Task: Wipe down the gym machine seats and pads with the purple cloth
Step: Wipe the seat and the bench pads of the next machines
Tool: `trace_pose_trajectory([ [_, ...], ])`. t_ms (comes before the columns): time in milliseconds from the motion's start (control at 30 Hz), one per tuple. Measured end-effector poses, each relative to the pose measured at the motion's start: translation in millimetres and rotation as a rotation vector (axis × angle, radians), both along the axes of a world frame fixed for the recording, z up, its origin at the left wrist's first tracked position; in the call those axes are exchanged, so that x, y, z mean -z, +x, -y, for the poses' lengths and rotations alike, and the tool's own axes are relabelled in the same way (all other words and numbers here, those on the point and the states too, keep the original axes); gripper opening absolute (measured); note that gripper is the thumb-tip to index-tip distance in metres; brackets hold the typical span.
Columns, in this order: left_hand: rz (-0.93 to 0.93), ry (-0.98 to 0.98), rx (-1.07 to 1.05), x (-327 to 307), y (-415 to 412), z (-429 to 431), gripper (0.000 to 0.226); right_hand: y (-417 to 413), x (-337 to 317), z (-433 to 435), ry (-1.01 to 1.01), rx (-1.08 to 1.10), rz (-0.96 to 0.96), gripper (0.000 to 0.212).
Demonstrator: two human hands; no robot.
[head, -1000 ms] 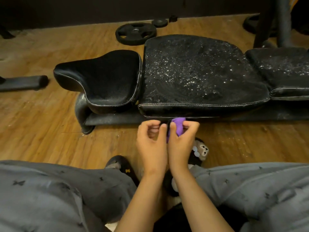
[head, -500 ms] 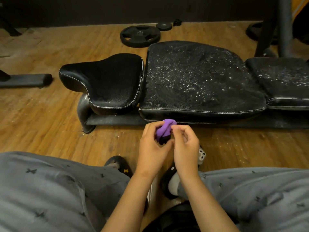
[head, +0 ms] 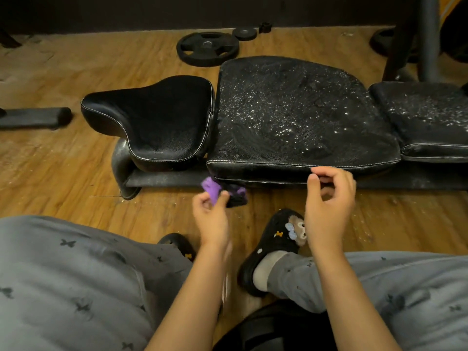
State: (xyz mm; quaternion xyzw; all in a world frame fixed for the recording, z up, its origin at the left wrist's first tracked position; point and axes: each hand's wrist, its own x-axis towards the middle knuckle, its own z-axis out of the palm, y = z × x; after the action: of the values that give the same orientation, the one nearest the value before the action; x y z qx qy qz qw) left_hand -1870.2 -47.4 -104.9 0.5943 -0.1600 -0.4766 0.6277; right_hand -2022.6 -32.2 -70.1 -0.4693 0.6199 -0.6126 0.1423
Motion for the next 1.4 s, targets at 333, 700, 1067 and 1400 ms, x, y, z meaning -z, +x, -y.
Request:
trace_pose_trajectory([
  [333, -0.094, -0.006, -0.072, -16.8, -27.5, -8.4, 0.021, -5.8, 7.5, -4.9, 0.013, 0.005, -0.069, 0.011],
  [700, -0.122, -0.045, -0.122, -17.5, -19.2, -2.5, 0.025, -4.9, 9.7, -3.2, 0.009, 0.007, -0.098, 0.011],
  [1067, 0.342, -0.249, -0.116, -45.7, -13.2, -8.0, 0.022, 0.7, 8.8, -4.2, 0.049, 0.054, -0.293, 0.039],
  [1400, 0.559, -0.331, 0.230, -64.1, -34.4, -17.4, 0.028, 11.9, 3.5, -11.7, 0.083, 0.063, -0.342, 0.044],
])
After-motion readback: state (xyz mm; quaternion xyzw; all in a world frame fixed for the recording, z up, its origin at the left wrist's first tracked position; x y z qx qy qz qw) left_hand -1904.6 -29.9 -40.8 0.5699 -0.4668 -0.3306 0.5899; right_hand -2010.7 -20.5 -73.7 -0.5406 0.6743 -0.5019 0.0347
